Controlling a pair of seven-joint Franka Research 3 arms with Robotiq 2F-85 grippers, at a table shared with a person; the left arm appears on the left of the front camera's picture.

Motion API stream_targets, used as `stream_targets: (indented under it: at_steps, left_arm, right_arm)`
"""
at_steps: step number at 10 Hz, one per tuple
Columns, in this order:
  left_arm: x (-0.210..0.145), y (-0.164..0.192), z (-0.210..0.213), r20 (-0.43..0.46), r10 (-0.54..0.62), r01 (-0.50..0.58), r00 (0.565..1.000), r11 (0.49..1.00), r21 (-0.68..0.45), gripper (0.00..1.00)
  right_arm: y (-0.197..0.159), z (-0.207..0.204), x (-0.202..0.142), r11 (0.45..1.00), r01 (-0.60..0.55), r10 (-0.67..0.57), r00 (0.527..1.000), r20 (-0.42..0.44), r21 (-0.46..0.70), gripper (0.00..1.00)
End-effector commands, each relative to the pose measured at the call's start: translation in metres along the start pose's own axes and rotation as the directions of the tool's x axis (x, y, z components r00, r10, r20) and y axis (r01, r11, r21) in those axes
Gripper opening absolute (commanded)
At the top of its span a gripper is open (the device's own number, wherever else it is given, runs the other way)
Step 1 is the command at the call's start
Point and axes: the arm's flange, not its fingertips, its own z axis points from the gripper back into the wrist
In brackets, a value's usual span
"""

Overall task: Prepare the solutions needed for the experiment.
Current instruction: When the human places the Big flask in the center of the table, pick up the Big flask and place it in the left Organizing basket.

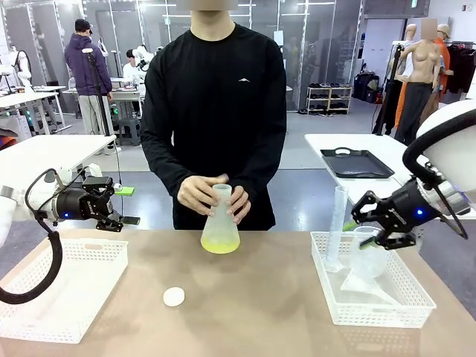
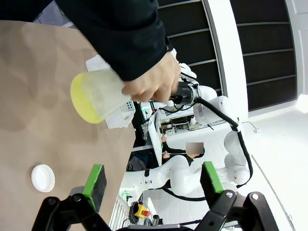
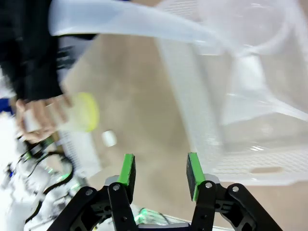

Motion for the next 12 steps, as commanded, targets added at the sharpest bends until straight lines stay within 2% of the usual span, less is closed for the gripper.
stream_targets:
  at_steps: [1, 2, 3, 5, 6, 9, 12]
  left_arm:
    - [-0.001, -0.002, -0.001, -0.007, -0.002, 0.001, 1.000, 1.000, -0.012, 1.00]
    - [-0.001, -0.002, -0.001, -0.007, -0.002, 0.001, 1.000, 1.000, -0.012, 1.00]
    - [-0.001, -0.002, -0.001, -0.007, -0.002, 0.001, 1.000, 1.000, -0.012, 1.00]
    - [-0.001, -0.002, -0.001, -0.007, -0.002, 0.001, 1.000, 1.000, -0.012, 1.00]
    - [-0.001, -0.002, -0.001, -0.007, -0.002, 0.001, 1.000, 1.000, -0.012, 1.00]
    - [-0.001, -0.002, -0.001, -0.007, -0.002, 0.001, 1.000, 1.000, -0.012, 1.00]
    - [-0.001, -0.002, -0.001, -0.007, -0.002, 0.001, 1.000, 1.000, -0.012, 1.00]
  right_arm:
    - [-0.013, -0.010, 0.008, 0.961, -0.091, 0.122, 0.987, -0.106, 0.263, 0.55]
    - [-0.013, -0.010, 0.015, 0.931, -0.093, 0.172, 0.965, -0.199, 0.353, 0.55]
    - [-0.013, -0.009, 0.023, 0.911, -0.075, 0.191, 0.949, -0.252, 0.406, 0.55]
    - [-0.015, -0.014, 0.041, 0.825, -0.037, 0.264, 0.908, -0.326, 0.564, 0.55]
    - [-0.018, -0.020, 0.050, 0.791, 0.021, 0.259, 0.894, -0.365, 0.612, 0.55]
    - [-0.030, -0.031, 0.064, 0.719, 0.060, 0.273, 0.891, -0.362, 0.692, 0.55]
    - [-0.034, -0.033, 0.063, 0.709, 0.057, 0.284, 0.889, -0.359, 0.703, 0.55]
